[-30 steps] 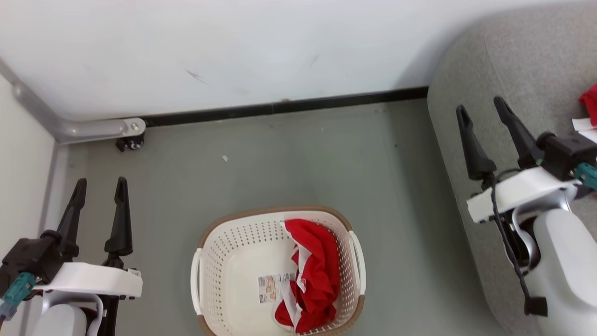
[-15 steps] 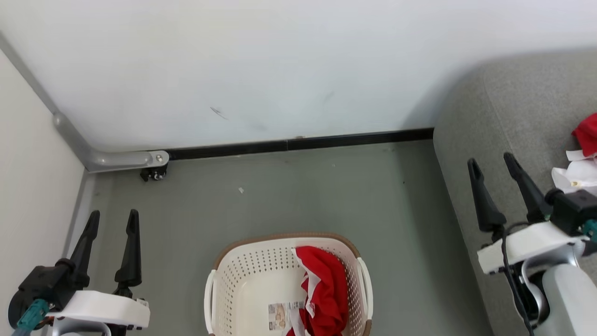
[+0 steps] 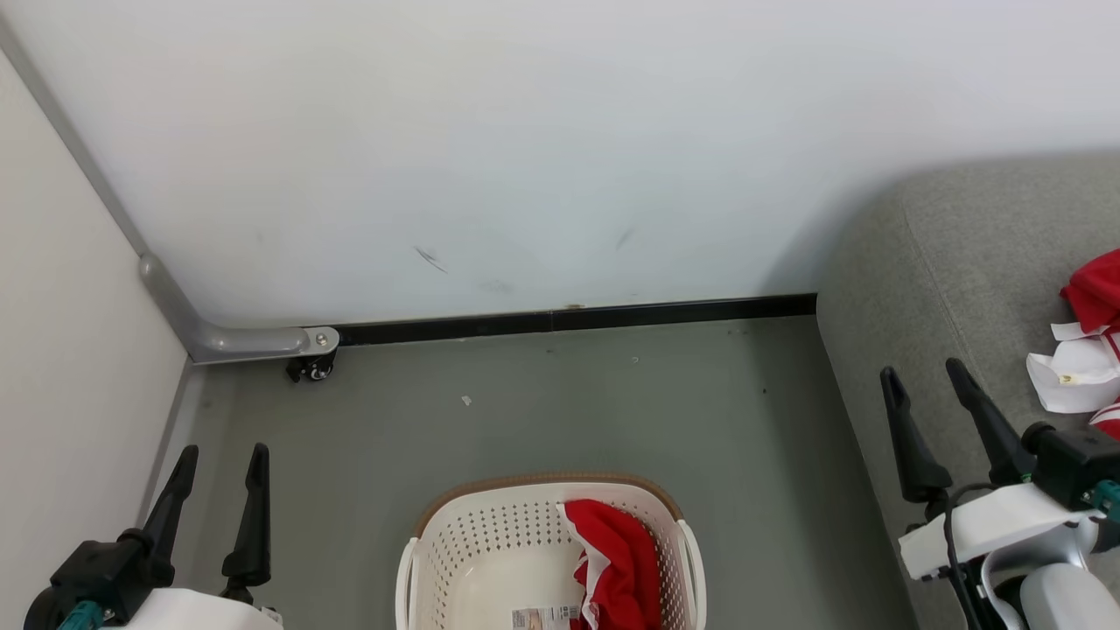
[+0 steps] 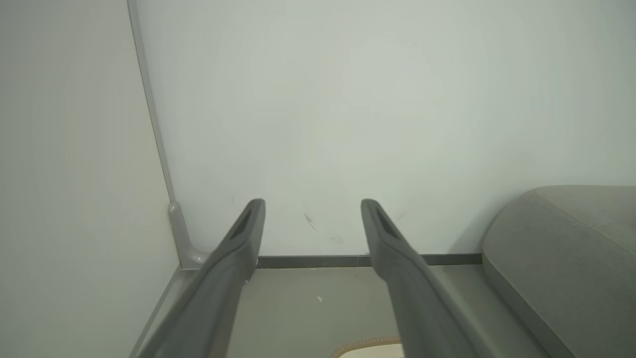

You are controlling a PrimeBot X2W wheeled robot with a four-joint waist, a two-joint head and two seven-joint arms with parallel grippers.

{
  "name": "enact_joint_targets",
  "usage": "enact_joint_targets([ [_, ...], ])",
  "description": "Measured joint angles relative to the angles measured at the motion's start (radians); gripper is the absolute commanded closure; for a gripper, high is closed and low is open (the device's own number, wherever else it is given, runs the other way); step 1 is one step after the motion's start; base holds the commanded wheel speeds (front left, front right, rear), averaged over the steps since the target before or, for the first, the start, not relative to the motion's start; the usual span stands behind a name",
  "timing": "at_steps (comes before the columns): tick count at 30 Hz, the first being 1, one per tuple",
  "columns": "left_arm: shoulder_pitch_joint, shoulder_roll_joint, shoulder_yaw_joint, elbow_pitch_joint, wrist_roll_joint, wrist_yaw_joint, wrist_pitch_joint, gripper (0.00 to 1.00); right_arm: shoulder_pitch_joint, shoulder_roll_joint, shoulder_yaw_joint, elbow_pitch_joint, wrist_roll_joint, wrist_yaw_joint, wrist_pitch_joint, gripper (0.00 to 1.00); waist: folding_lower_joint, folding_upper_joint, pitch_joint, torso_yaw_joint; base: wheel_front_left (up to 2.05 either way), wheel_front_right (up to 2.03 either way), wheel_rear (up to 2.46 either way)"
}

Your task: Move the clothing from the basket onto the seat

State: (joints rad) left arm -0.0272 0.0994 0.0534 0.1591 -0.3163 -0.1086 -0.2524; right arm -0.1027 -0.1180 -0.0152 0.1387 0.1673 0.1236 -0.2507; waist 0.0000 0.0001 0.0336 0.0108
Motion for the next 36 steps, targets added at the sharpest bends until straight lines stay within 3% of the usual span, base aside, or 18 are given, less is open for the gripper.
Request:
enact_joint_targets([
  [29, 0.040, -0.003, 0.001, 0.008, 0.003, -0.010, 0.000, 0.00, 0.065, 0.016, -0.002, -0.047, 0.002, 0.000, 0.000, 0.00, 0.0000, 0.0000, -0.027, 0.017, 0.00, 0.00, 0.00],
  [36, 0.040, -0.003, -0.036, 0.029, 0.018, -0.015, 0.000, 0.00, 0.083, 0.024, -0.013, -0.063, 0.002, 0.000, 0.000, 0.00, 0.0000, 0.0000, -0.015, 0.014, 0.00, 0.00, 0.00],
])
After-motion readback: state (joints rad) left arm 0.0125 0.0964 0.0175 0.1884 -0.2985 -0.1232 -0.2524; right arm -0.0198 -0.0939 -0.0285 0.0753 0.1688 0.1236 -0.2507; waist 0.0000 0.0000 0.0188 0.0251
